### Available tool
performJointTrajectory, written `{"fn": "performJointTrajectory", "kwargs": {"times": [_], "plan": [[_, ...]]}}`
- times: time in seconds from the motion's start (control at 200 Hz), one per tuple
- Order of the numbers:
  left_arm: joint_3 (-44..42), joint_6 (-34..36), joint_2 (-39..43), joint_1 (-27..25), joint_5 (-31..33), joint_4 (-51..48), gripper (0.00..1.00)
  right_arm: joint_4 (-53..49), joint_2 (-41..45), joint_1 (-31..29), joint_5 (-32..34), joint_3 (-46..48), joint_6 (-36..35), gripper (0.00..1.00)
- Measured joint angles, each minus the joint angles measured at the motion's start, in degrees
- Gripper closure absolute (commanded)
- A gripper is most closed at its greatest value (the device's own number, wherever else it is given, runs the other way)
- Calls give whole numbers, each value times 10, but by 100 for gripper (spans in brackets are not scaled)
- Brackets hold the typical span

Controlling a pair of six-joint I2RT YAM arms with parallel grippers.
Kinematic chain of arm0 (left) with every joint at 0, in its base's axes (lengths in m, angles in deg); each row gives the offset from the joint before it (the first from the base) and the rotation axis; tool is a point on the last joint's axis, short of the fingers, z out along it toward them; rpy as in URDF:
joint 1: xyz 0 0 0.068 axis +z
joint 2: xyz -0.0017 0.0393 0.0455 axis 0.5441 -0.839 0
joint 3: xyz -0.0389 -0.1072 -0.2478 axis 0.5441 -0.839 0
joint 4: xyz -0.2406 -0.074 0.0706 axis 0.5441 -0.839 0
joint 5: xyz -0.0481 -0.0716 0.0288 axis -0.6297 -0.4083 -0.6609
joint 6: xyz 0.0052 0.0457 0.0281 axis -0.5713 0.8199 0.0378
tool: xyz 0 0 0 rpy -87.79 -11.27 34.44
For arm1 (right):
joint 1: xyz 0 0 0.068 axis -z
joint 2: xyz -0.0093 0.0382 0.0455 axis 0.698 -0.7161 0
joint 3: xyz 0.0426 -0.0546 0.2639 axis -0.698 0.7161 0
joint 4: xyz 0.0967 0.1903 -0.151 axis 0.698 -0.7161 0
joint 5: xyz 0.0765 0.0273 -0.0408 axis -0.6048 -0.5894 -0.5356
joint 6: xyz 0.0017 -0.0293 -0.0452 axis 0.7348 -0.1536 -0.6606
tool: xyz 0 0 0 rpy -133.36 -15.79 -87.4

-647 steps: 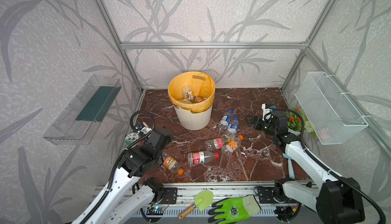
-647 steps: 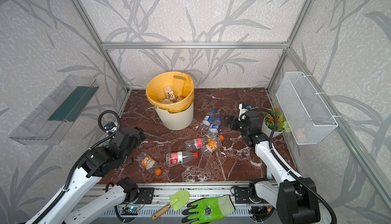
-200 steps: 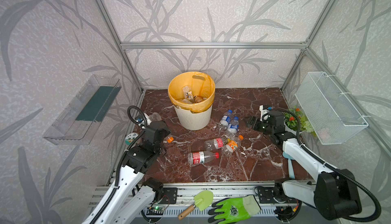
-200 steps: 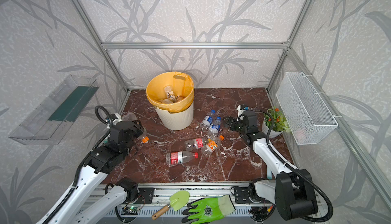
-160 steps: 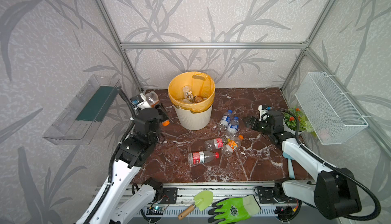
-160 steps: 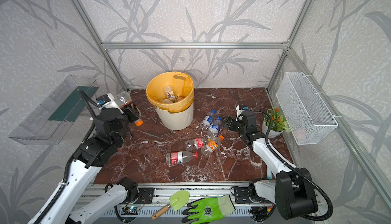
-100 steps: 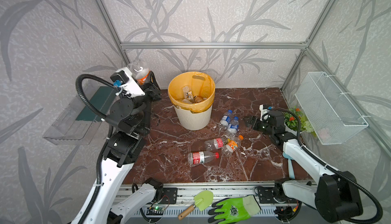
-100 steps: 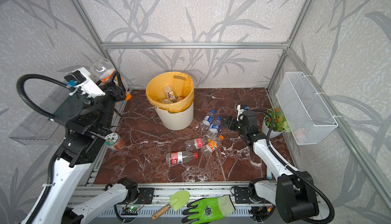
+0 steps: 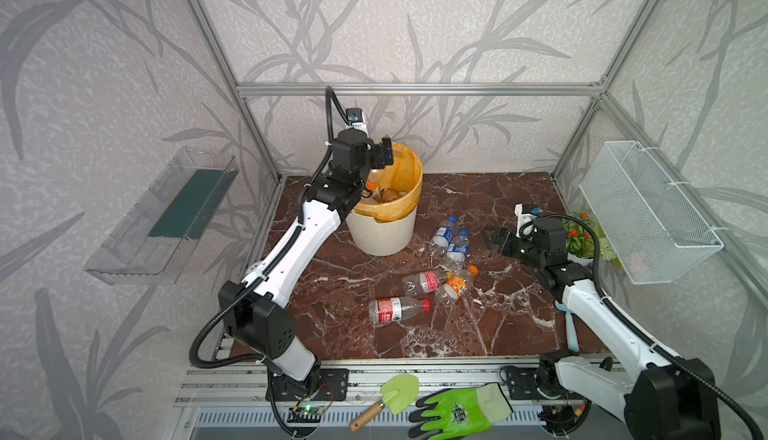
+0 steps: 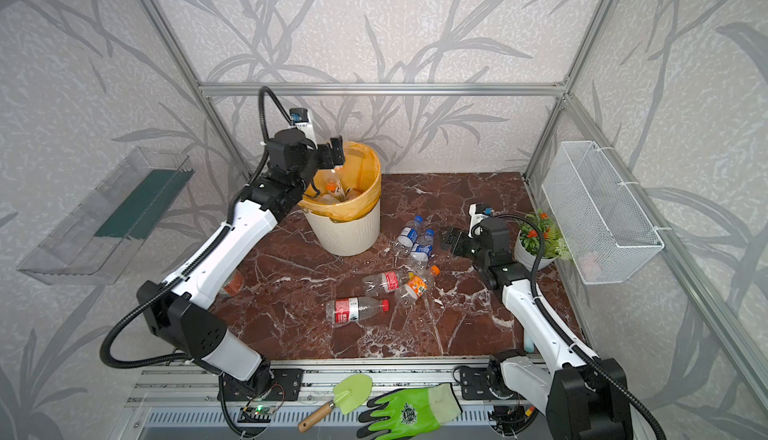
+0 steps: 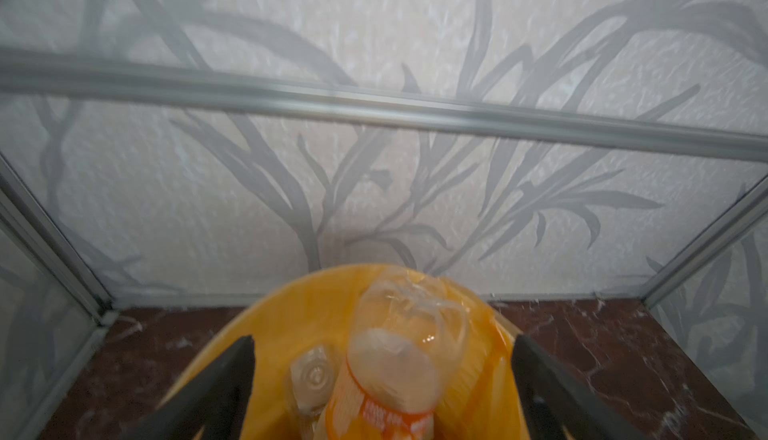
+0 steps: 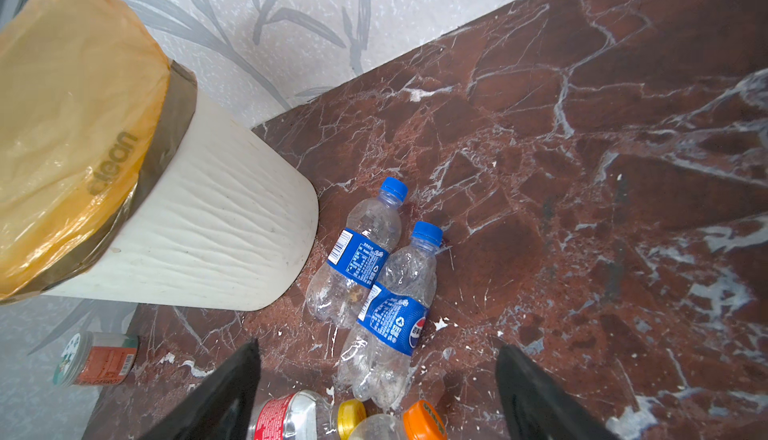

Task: Throw the plastic bottles in the bin
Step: 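Carry the orange-labelled bottle over the bin and open the left gripper, then withdraw the left gripper while the right reaches toward the blue-labelled bottles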

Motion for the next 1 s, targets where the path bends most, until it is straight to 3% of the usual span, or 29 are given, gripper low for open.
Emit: {"fn": "performJointTrajectory", "kwargs": {"times": [0.095,0.425,0.605,0.78,1.0], "plan": [[0,18,20,0,4,-11,1,-9,7,0,8,-7,-9,10],[23,60,199,0,23,47,1,-9,-11,0,11,-15,-5,11],[-36,59,224,0,28,53,1,-9,-31,0,7,-18,5,13],[-147,49,227,-2,22,24,1,-10,-52,-4,5,-18,20,15],[-252,47,288,-43,42,-5,1,0,-120,-25,-9,-17,42,16]]}}
